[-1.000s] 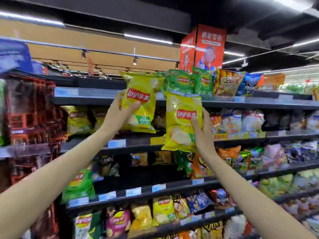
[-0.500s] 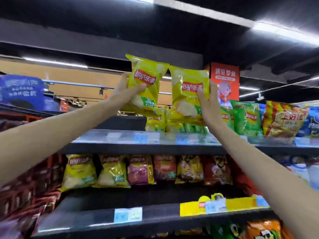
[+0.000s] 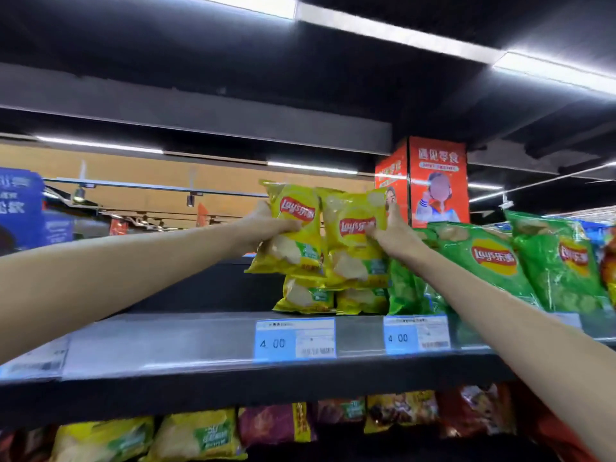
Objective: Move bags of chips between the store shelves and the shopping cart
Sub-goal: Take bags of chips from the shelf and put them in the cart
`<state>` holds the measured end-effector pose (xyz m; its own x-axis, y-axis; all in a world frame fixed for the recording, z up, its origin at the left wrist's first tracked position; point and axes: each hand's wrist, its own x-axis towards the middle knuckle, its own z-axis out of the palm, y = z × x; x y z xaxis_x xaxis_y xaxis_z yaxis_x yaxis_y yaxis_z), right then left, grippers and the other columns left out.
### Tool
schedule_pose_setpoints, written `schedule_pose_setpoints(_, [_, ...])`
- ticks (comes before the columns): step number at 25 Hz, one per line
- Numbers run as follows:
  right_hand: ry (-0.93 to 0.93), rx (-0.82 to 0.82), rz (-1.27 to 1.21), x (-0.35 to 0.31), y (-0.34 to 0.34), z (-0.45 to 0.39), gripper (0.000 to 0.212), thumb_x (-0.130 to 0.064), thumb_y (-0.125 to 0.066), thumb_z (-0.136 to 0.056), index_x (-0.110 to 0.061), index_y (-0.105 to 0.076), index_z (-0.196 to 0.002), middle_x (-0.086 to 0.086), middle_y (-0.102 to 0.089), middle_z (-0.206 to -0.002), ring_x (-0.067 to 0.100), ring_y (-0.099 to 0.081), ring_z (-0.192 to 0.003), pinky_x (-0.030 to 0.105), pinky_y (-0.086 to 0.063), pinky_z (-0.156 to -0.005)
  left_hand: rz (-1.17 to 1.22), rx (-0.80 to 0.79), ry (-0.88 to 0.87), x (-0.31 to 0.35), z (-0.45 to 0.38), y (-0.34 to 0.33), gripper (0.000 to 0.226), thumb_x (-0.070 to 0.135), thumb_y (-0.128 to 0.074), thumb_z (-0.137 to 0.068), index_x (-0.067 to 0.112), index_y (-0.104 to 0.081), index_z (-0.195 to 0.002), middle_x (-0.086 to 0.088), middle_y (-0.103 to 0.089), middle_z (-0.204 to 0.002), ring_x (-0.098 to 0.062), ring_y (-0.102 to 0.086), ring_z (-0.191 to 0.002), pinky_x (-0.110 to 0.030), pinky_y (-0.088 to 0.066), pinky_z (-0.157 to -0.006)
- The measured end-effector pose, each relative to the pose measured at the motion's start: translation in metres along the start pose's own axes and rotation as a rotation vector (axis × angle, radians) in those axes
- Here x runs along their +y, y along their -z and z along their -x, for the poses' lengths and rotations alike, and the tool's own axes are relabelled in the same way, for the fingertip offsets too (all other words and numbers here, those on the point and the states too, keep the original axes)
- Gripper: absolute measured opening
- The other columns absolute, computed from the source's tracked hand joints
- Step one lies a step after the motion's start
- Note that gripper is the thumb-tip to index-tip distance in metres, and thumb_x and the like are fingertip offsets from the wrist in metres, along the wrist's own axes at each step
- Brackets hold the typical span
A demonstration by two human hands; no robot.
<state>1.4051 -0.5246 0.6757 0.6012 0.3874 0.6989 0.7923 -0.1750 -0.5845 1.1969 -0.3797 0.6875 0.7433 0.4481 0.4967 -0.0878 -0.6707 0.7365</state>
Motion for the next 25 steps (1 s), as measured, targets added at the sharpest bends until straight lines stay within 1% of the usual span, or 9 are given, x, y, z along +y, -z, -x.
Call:
schedule_pose_setpoints(2, [-0.094, -0.118, 0.019, 0.010, -0.001, -0.003, 0.070, -0.018, -0.056, -0.099, -0.013, -0.009, -0.151, 0.014, -0.051, -0.138, 0.025, -0.055, -0.109, 0.037, -0.043, -0.095, -0.055, -0.007, 0.056, -0.011, -0.019, -0.009, 0.016, 0.020, -0.065, -0.093, 0.016, -0.051, -0.085, -0.022, -0.058, -0.133, -0.029, -0.063, -0.105, -0.039, -0.048, -0.094])
schedule_pose_setpoints(4, [-0.156, -0.195, 0.080, 0.016, 0.000, -0.005, 0.079, -0.019, -0.058, -0.098, -0.009, -0.002, -0.154, 0.017, -0.048, -0.141, 0.029, -0.053, -0.117, 0.041, -0.043, -0.100, -0.124, -0.040, 0.114, -0.026, -0.036, -0.020, 0.017, 0.024, -0.069, -0.090, 0.018, -0.053, -0.086, -0.020, -0.061, -0.130, -0.031, -0.062, -0.112, -0.041, -0.049, -0.094])
schedule_pose_setpoints(6, [-0.165, -0.209, 0.168, 0.018, 0.005, -0.007, 0.085, -0.020, -0.060, -0.097, -0.007, 0.001, -0.154, 0.020, -0.043, -0.145, 0.032, -0.049, -0.126, 0.041, -0.041, -0.104, -0.124, -0.086, 0.166, -0.034, -0.050, -0.030, 0.024, 0.025, -0.073, -0.087, 0.018, -0.053, -0.099, -0.014, -0.064, -0.126, -0.028, -0.064, -0.107, -0.040, -0.053, -0.087])
schedule_pose_setpoints(8, [-0.162, -0.209, 0.248, 0.020, 0.010, -0.007, 0.091, -0.021, -0.062, -0.096, -0.007, 0.006, -0.155, 0.021, -0.042, -0.146, 0.033, -0.049, -0.127, 0.040, -0.040, -0.102, -0.103, -0.123, 0.206, -0.041, -0.059, -0.038, 0.053, 0.026, -0.078, -0.082, 0.018, -0.043, -0.120, -0.008, -0.064, -0.118, -0.024, -0.065, -0.098, -0.043, -0.057, -0.084])
schedule_pose_setpoints(12, [-0.164, -0.208, 0.316, 0.029, 0.015, -0.006, 0.093, -0.020, -0.064, -0.094, -0.009, 0.005, -0.154, 0.022, -0.043, -0.145, 0.033, -0.050, -0.125, 0.037, -0.041, -0.094, -0.095, -0.181, 0.265, -0.049, -0.068, -0.057, 0.068, 0.029, -0.084, -0.075, 0.015, -0.047, -0.130, -0.008, -0.069, -0.112, -0.027, -0.068, -0.101, -0.049, -0.057, -0.088])
schedule_pose_setpoints(17, [-0.147, -0.179, 0.341, 0.038, 0.008, -0.007, 0.089, -0.024, -0.068, -0.092, -0.006, -0.005, -0.152, 0.024, -0.047, -0.140, 0.035, -0.053, -0.123, 0.038, -0.043, -0.090, -0.072, -0.189, 0.261, -0.054, -0.066, -0.062, 0.079, 0.029, -0.086, -0.072, 0.018, -0.041, -0.136, -0.008, -0.066, -0.119, -0.027, -0.066, -0.106, -0.049, -0.055, -0.092])
schedule_pose_setpoints(20, [-0.101, -0.114, 0.308, 0.038, 0.008, -0.005, 0.099, -0.018, -0.073, -0.087, -0.007, 0.000, -0.153, 0.023, -0.047, -0.139, 0.033, -0.055, -0.118, 0.037, -0.045, -0.088, -0.212, -0.176, 0.254, -0.049, -0.063, -0.054, 0.087, 0.041, -0.082, -0.075, 0.023, -0.032, -0.144, -0.005, -0.055, -0.136, -0.027, -0.054, -0.122, -0.048, -0.045, -0.104])
schedule_pose_setpoints(23, [0.005, -0.070, 0.355, 0.036, 0.010, -0.001, 0.112, -0.013, -0.075, -0.085, -0.019, 0.012, -0.156, 0.019, -0.033, -0.152, 0.033, -0.051, -0.124, 0.040, -0.046, -0.094, -0.355, -0.211, 0.270, -0.040, -0.054, -0.048, 0.086, 0.050, -0.073, -0.081, 0.024, -0.028, -0.150, -0.006, -0.042, -0.150, -0.032, -0.043, -0.134, -0.047, -0.035, -0.109])
schedule_pose_setpoints(25, [0.068, -0.098, 0.463, 0.035, 0.011, 0.002, 0.111, -0.015, -0.072, -0.088, -0.024, 0.015, -0.156, 0.017, -0.025, -0.157, 0.034, -0.047, -0.130, 0.042, -0.046, -0.099, -0.430, -0.220, 0.262, -0.036, -0.045, -0.044, 0.083, 0.050, -0.069, -0.085, 0.024, -0.027, -0.152, -0.005, -0.038, -0.152, -0.032, -0.040, -0.137, -0.041, -0.035, -0.103])
